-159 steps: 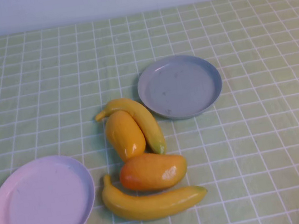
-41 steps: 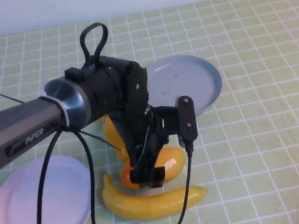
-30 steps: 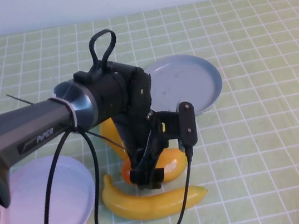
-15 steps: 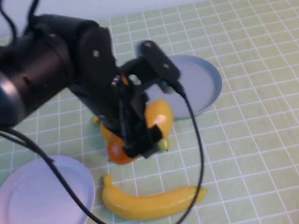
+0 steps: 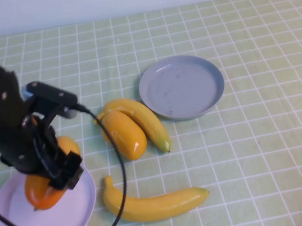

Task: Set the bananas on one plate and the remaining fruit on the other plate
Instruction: Put one type of fruit in the left plate, then put another type of fruit in the right plate

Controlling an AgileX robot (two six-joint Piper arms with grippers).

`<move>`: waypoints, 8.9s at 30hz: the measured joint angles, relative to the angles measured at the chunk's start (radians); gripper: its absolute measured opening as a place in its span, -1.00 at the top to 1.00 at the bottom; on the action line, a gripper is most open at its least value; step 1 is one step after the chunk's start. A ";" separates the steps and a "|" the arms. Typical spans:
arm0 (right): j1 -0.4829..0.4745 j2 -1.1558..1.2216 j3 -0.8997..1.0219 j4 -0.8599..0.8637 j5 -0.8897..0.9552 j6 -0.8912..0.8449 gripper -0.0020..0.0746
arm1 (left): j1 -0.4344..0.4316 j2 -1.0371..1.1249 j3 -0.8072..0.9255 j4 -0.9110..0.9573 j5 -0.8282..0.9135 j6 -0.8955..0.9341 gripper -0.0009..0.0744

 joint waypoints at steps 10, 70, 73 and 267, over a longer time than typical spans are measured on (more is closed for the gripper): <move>0.000 0.000 0.000 0.000 0.000 0.000 0.99 | 0.057 -0.013 0.095 0.051 -0.073 -0.078 -0.50; 0.000 0.000 0.000 0.000 0.000 0.000 0.99 | -0.053 0.295 -0.378 -0.124 -0.036 -0.611 -0.75; 0.000 0.000 0.000 0.000 0.000 0.000 0.99 | -0.068 0.350 -0.419 -0.124 -0.024 -0.627 -0.75; 0.000 0.000 0.001 0.000 0.000 0.000 0.99 | 0.312 -1.561 1.169 -0.125 -0.647 -0.158 0.98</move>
